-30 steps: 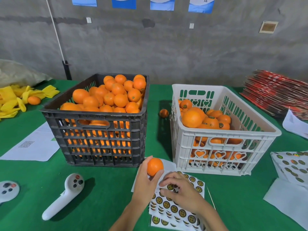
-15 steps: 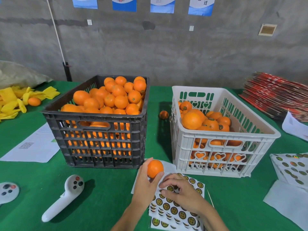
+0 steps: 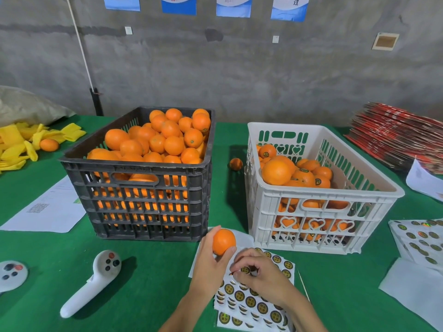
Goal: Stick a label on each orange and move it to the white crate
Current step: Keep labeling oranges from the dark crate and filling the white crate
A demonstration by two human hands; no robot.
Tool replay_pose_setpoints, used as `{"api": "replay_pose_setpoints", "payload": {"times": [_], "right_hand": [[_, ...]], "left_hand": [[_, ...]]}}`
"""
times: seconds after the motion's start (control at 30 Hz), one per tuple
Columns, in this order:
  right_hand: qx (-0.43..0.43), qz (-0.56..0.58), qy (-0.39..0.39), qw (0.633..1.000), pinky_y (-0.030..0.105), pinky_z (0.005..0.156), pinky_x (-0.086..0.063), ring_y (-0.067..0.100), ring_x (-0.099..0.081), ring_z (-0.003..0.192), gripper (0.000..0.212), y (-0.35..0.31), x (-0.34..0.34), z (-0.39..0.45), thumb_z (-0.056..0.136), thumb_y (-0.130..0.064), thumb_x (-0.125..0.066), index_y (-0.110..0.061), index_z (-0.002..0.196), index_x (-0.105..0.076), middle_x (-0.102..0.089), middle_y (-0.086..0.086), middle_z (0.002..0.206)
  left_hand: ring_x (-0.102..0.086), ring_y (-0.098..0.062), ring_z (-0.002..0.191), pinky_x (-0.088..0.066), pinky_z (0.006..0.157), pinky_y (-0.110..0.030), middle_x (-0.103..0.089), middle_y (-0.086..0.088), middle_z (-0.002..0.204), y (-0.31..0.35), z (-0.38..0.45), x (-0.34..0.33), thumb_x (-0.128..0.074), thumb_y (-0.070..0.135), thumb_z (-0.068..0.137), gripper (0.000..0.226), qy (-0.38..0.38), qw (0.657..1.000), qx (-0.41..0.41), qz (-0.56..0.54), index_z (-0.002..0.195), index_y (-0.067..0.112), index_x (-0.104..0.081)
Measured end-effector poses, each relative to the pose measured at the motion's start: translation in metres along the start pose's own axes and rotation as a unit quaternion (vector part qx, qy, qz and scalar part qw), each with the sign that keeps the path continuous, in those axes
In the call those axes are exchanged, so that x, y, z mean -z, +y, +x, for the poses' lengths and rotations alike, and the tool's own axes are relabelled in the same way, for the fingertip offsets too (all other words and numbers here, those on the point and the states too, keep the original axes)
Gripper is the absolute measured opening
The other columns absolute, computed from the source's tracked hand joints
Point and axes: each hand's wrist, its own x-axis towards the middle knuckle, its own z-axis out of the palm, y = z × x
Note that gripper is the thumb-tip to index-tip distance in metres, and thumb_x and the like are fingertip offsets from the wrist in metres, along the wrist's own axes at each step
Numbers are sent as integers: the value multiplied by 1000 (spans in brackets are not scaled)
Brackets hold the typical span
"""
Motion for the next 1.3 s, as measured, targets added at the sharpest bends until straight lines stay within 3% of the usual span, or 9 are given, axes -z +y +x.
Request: {"api": "replay_pose_setpoints", "payload": {"times": [0.23, 0.33, 0.4, 0.6, 0.7, 0.83, 0.97, 1.13, 1.3], "right_hand": [[31, -57, 66, 996, 37, 95, -49, 13, -62, 102, 11, -5, -9, -10, 93, -39, -68, -33, 84, -69, -68, -14, 104], [-51, 7, 206, 977, 28, 72, -55, 9, -67, 80, 15, -18, -8, -6, 97, -33, -65, -34, 82, -62, -70, -13, 93], [-46, -67, 283, 956, 24, 66, -51, 5, -63, 73, 19, -26, -5, -2, 99, -29, -62, -36, 82, -57, -64, -15, 85], [106, -211, 321, 917, 23, 77, -54, 7, -64, 90, 5, -66, -2, 10, 98, -18, -65, -18, 102, -69, -66, -9, 104], [211, -270, 341, 875, 18, 87, -52, 10, -65, 102, 17, -85, 11, 14, 98, -15, -65, -13, 114, -71, -68, -1, 116], [263, -299, 327, 857, 28, 99, -54, 18, -60, 124, 45, -109, 30, 20, 95, -22, -62, -6, 138, -60, -59, 6, 140], [236, -330, 335, 850, 28, 84, -60, 23, -61, 126, 66, -132, 54, 32, 93, -37, -72, -5, 147, -50, -52, 11, 149], [212, -299, 397, 841, 34, 77, -61, 30, -66, 117, 61, -151, 92, 48, 96, -38, -61, -2, 144, -51, -55, 16, 146], [138, -373, 449, 800, 40, 80, -61, 29, -68, 108, 61, -138, 126, 66, 95, -35, -72, -10, 146, -49, -55, 10, 147]], "left_hand": [[-50, 16, 116, -44, 85, -1, -47, 17, 141, -3, 1, -1, -75, 47, 90, 60, -1, 1000, 7, 4, 140, 52, -41], [-50, 18, 116, -44, 84, -1, -47, 16, 142, 1, 0, 0, -75, 51, 87, 62, 1, 1000, 8, 2, 137, 56, -40], [-51, 19, 115, -47, 82, -2, -48, 17, 142, 9, -2, 2, -74, 57, 81, 63, 12, 1000, 12, -15, 135, 60, -41], [-62, 6, 117, -52, 85, -8, -57, 24, 138, 54, -2, 20, -79, 57, 79, 63, 25, 994, -19, -109, 133, 68, -48], [-66, -2, 119, -55, 89, -15, -64, 17, 134, 85, 1, 25, -79, 46, 82, 60, 35, 984, -33, -171, 135, 54, -51], [-69, -5, 116, -57, 91, -21, -71, 14, 125, 128, 17, 29, -75, 45, 90, 64, 48, 975, -62, -208, 147, 34, -50], [-64, 1, 119, -53, 102, -25, -64, 12, 136, 171, 38, 30, -63, 67, 91, 79, 41, 988, -94, -113, 157, 30, -40], [-63, 5, 116, -53, 100, -20, -56, 17, 143, 215, 60, 30, -54, 71, 89, 83, -11, 990, -140, -21, 161, 34, -31], [-59, -4, 120, -46, 97, -24, -56, 11, 139, 226, 84, 58, -58, 54, 99, 55, 41, 969, -195, 143, 146, 27, -51]]}}
